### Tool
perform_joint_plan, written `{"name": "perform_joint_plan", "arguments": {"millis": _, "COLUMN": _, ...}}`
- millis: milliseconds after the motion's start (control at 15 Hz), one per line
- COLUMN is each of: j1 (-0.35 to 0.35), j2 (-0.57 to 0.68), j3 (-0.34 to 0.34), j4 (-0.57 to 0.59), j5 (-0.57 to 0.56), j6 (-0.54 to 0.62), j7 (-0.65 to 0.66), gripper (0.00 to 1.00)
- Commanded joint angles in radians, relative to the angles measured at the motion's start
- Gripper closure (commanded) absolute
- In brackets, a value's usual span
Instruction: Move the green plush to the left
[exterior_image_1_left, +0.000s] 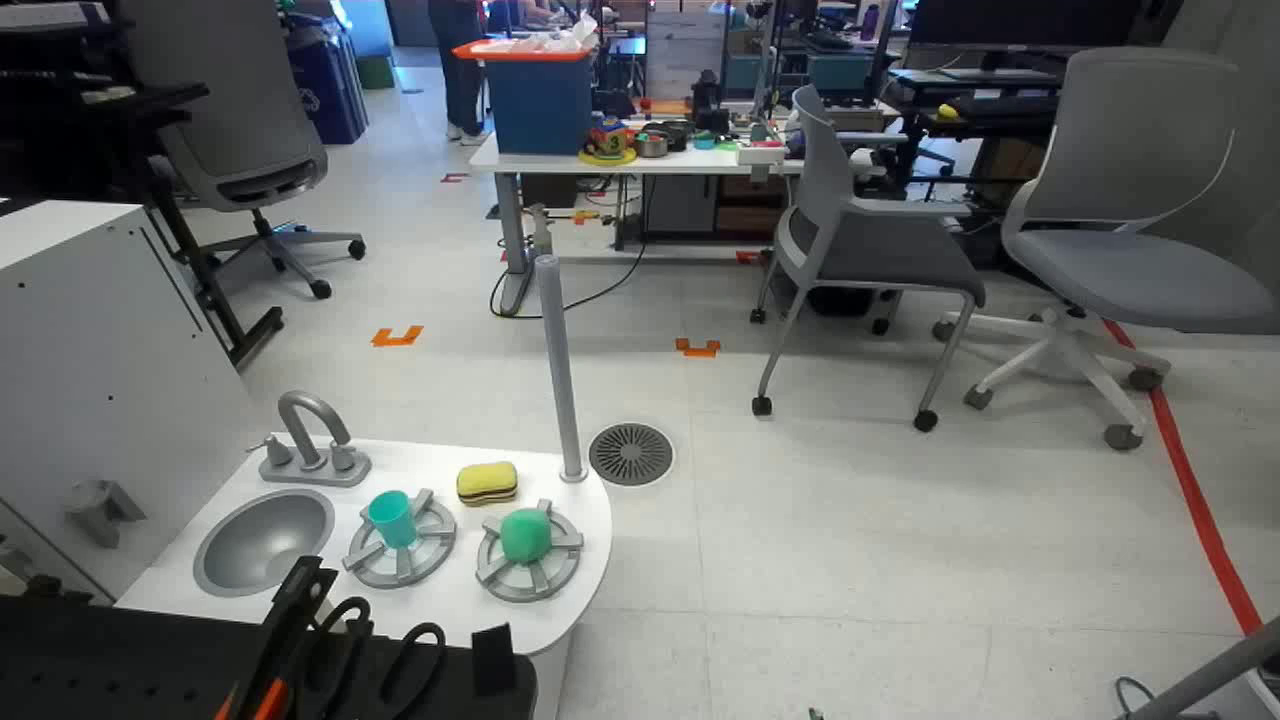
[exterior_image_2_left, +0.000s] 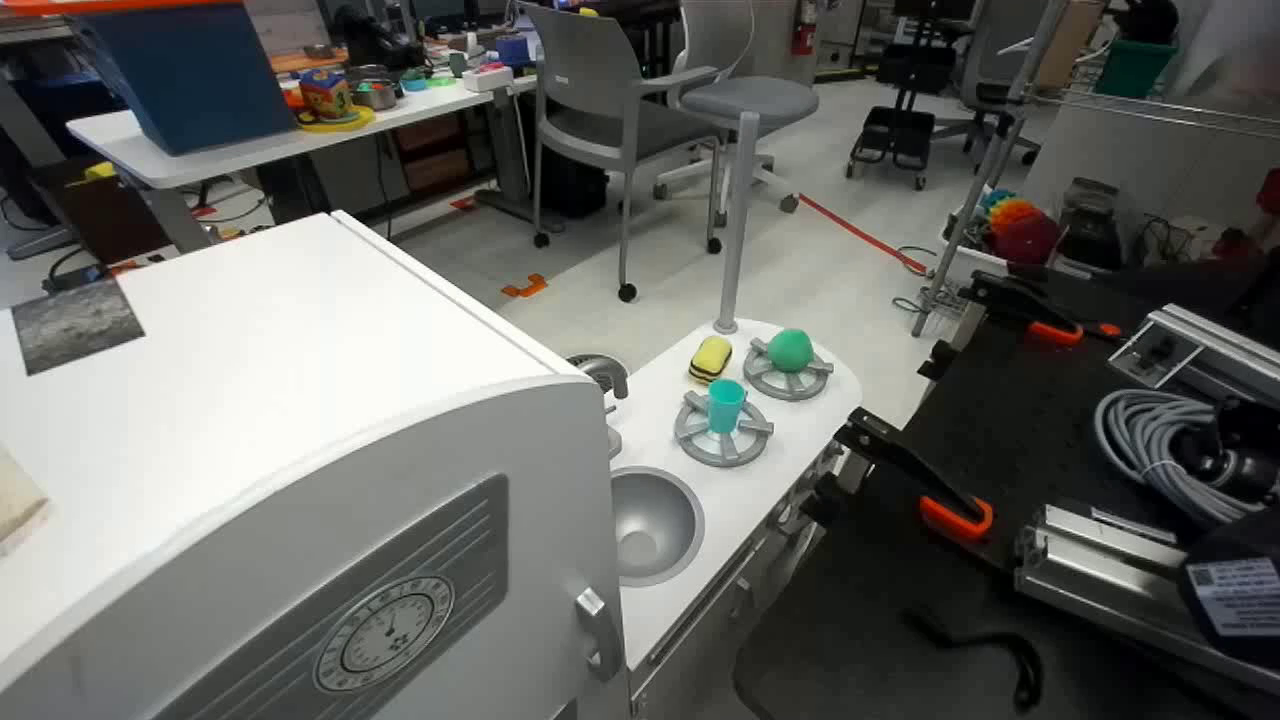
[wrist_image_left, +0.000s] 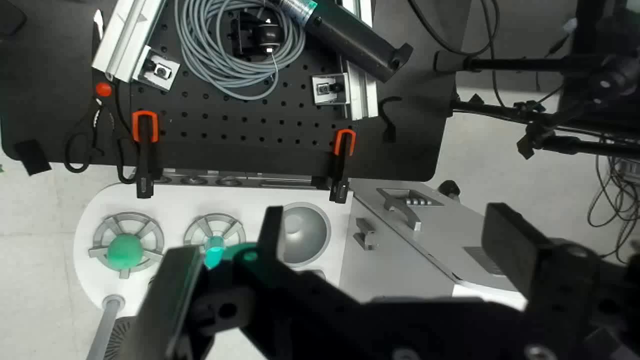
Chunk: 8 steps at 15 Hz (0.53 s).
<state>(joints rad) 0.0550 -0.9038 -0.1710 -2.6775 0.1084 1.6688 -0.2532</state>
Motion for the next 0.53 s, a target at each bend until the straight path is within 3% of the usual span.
{"name": "perform_joint_plan", "arguments": {"millis": 0, "j1": -0.015, "j2": 0.003, "j3": 0.011, "j4": 0.002, "j5": 0.008, "j6": -0.003, "j7": -0.009, "gripper": 0.0}}
{"name": "perform_joint_plan", "arguments": {"millis": 467, "j1": -0.014, "j2": 0.04, "j3": 0.007, "j4": -0.01, "j5": 0.006, "j6": 0.042, "j7": -0.016, "gripper": 0.0}}
